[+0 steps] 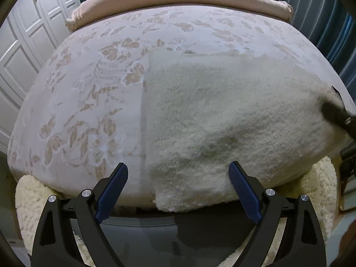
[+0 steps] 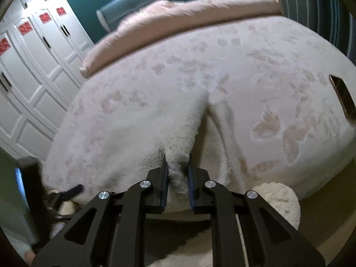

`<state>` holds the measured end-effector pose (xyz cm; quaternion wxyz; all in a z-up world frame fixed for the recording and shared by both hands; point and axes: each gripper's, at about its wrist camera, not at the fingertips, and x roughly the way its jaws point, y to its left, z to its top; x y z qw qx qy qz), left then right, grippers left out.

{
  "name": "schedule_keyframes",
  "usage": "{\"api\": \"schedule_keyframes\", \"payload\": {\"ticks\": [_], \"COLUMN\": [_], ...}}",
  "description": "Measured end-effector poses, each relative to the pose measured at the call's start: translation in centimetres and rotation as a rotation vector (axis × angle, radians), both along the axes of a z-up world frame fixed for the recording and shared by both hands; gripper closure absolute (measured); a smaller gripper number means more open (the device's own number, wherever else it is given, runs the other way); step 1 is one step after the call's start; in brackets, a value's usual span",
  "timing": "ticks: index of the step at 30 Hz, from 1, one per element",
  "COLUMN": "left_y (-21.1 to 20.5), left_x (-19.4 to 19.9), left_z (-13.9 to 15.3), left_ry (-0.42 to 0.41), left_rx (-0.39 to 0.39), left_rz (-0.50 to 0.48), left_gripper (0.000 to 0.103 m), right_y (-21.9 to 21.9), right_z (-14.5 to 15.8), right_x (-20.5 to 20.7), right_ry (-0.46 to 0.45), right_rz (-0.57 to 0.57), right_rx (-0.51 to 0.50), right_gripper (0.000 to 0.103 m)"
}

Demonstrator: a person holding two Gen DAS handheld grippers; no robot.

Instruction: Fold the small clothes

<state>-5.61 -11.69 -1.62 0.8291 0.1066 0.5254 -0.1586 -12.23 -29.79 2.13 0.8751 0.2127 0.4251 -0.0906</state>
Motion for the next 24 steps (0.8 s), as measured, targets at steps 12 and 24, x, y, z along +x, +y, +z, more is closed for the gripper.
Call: {"api": "schedule_keyframes", "payload": {"ticks": [12,24], "left_y": [-0.6,-0.7], "left_x": [0.5,0.4], "left_z": [-1.8,-2.2], "left_ry": [0.03,0.029], "left_rx": [0.052,0.061], "left_rz": [0.004,0.004], "left_gripper": [0.013,0.012], "right_y": [-1.0,-0.6], "right_z": [-3.8,-2.4], "right_x": [-0.7,-1.2], "right_ry": [0.129,0.116], "right_rz": [-0.085,-0.095], "right_rx": [0.095,-0.029], "right_gripper": [0.083,0.083]}}
